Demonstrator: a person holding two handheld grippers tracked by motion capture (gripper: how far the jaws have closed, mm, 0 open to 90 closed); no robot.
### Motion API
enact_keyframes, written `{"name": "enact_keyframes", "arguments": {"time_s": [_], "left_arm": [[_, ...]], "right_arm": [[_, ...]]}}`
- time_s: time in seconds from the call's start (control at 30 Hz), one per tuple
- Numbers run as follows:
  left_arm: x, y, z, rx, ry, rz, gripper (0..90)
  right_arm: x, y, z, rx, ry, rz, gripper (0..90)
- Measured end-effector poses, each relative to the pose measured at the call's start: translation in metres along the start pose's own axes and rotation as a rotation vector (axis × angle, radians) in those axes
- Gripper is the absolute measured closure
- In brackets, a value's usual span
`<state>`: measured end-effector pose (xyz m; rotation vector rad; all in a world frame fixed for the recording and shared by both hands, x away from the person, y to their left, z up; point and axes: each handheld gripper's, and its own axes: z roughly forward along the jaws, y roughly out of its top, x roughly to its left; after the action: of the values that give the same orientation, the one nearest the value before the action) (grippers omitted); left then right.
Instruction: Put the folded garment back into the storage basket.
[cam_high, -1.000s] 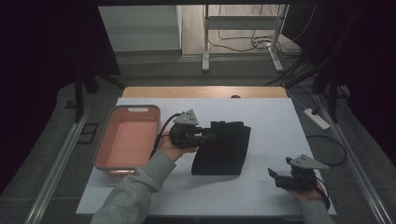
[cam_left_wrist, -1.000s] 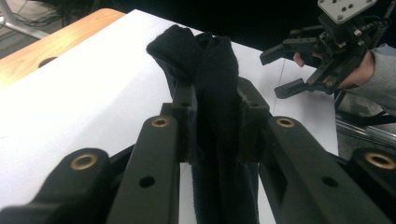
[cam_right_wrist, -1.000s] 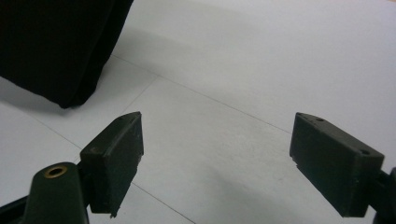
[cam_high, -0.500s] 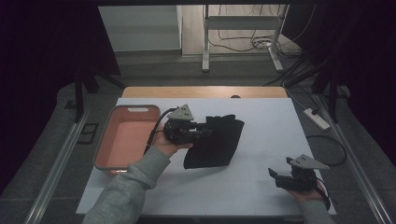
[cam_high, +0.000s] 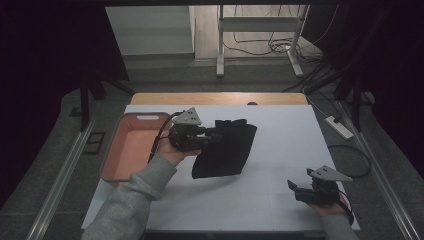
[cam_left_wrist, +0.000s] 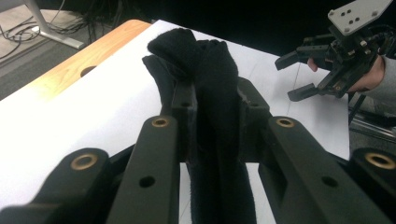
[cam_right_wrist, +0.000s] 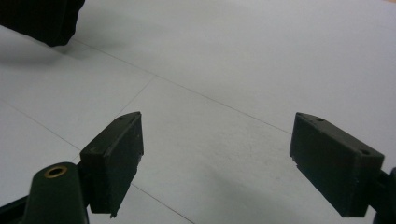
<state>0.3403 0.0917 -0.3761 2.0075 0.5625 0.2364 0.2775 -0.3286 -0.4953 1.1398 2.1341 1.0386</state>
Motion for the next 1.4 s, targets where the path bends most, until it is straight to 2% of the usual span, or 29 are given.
{"name": "enact_keyframes", "arguments": {"time_s": [0.7, 1.17, 1.4], "left_arm": [[0.004, -0.001, -0.026, -0.028, 0.039, 0.006, 73.7], [0.008, -0.006, -0.047, -0.049, 0.069, -0.013, 73.8], [0.009, -0.007, -0.053, -0.055, 0.078, -0.018, 73.8]], "right_arm": [[0.000, 0.000, 0.000, 0.001, -0.005, 0.001, 18.1], [-0.001, 0.000, 0.000, 0.002, -0.011, 0.002, 18.2], [-0.001, 0.000, 0.000, 0.003, -0.012, 0.005, 18.2]]}}
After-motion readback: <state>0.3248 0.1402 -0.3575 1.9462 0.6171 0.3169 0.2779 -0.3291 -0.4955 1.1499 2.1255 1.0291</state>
